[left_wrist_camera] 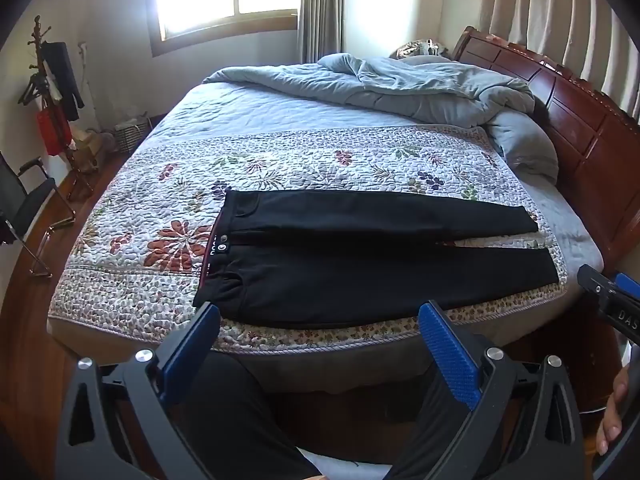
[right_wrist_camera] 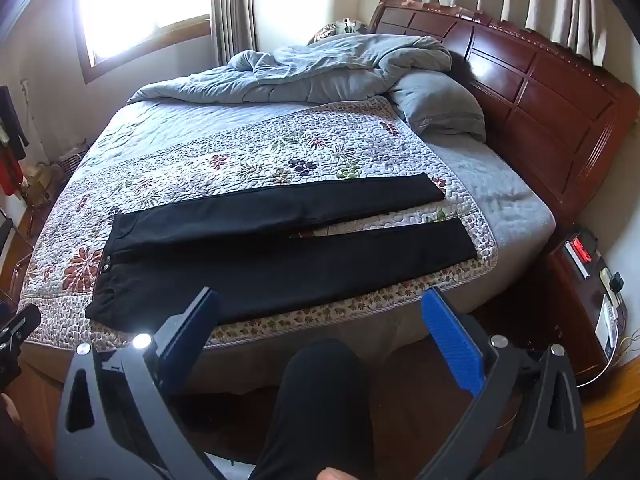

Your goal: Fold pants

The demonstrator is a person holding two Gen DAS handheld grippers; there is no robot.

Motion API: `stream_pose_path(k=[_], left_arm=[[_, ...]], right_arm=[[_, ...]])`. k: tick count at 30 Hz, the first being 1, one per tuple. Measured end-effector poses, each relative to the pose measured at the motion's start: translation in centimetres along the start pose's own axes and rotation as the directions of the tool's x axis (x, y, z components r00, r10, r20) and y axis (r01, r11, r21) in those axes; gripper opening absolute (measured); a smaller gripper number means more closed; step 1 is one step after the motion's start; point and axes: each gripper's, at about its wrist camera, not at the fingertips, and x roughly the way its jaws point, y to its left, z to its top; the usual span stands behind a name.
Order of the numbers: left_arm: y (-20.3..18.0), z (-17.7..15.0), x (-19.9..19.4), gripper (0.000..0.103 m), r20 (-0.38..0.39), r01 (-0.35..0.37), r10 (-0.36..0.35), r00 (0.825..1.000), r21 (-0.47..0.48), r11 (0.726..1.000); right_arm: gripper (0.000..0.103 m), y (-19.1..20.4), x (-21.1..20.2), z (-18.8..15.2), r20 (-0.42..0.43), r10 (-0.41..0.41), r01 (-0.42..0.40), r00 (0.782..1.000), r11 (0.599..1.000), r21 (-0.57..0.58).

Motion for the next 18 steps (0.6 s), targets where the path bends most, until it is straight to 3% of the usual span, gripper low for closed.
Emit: stream_pose_path(k=[18], left_arm=[[1.2,0.0,0.2,0.099,0.0,-0.006,0.006,1.0,0.001,1.0]], right_arm=[[0.1,0.4,0.2,0.4,-0.002,-0.004,0.004,1.0,1.0,-0.004]])
